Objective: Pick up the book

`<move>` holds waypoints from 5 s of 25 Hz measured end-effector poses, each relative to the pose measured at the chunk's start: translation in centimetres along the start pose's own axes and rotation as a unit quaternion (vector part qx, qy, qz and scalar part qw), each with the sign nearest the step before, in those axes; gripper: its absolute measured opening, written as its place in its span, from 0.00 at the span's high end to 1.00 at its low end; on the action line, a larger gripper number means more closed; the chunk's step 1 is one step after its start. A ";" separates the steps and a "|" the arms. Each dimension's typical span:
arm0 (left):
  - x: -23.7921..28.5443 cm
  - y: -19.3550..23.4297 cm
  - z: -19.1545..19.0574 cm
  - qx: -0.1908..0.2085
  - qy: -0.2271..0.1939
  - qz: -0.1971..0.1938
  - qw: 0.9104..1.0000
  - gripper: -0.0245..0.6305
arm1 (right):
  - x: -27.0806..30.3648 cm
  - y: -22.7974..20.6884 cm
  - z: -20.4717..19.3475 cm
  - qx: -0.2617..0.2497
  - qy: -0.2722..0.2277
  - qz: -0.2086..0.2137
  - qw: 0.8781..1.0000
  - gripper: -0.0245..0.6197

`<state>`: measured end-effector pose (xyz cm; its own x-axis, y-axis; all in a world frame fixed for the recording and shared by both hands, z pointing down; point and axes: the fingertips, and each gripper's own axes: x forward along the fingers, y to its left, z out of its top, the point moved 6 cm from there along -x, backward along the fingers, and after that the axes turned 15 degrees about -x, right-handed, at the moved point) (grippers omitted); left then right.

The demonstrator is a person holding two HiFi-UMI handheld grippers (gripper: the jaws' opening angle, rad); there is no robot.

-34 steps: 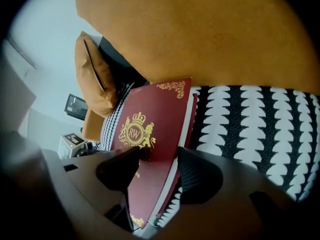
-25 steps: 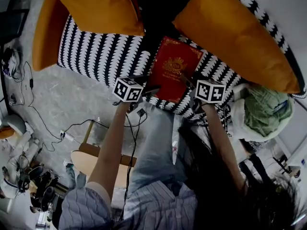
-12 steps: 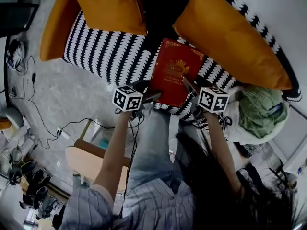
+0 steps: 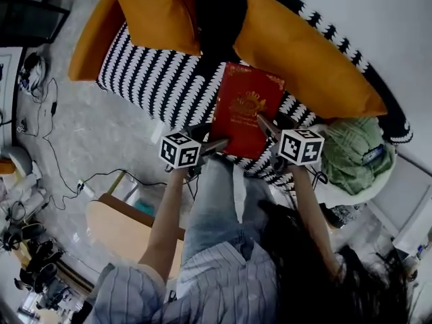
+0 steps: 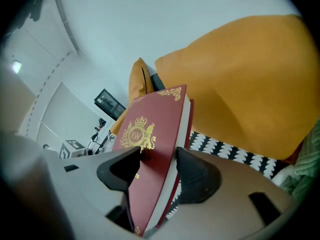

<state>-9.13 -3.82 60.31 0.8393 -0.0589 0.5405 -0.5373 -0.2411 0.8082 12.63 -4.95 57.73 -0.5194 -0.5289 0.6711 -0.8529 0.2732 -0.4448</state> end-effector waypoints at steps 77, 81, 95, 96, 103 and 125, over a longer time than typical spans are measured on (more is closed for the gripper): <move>-25.4 -17.4 -25.7 0.021 -0.197 -0.006 0.980 0.47 | -21.7 29.5 -8.8 -0.120 -0.095 0.057 0.987 0.60; -26.0 -17.1 -27.8 0.027 -0.190 -0.015 0.981 0.47 | -22.7 30.7 -11.2 -0.113 -0.101 0.043 0.988 0.60; -25.0 -20.3 -34.1 0.035 -0.187 -0.041 0.981 0.47 | -28.8 31.8 -16.6 -0.112 -0.116 0.014 0.987 0.60; -24.8 -20.7 -34.3 0.037 -0.188 -0.040 0.981 0.47 | -29.3 31.5 -16.8 -0.109 -0.117 0.015 0.987 0.60; -23.2 -24.0 -37.6 0.044 -0.204 -0.032 0.978 0.47 | -33.4 30.1 -19.7 -0.095 -0.120 0.027 0.988 0.61; -19.3 -32.2 -49.5 0.049 -0.261 -0.023 0.964 0.47 | -44.3 28.3 -28.1 -0.128 -0.139 0.056 0.980 0.62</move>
<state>-12.05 52.99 35.42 0.8032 -0.5192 0.2922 -0.5091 -0.3436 0.7891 10.04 48.75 32.10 -0.6069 -0.6724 0.4237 -0.7948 0.5165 -0.3188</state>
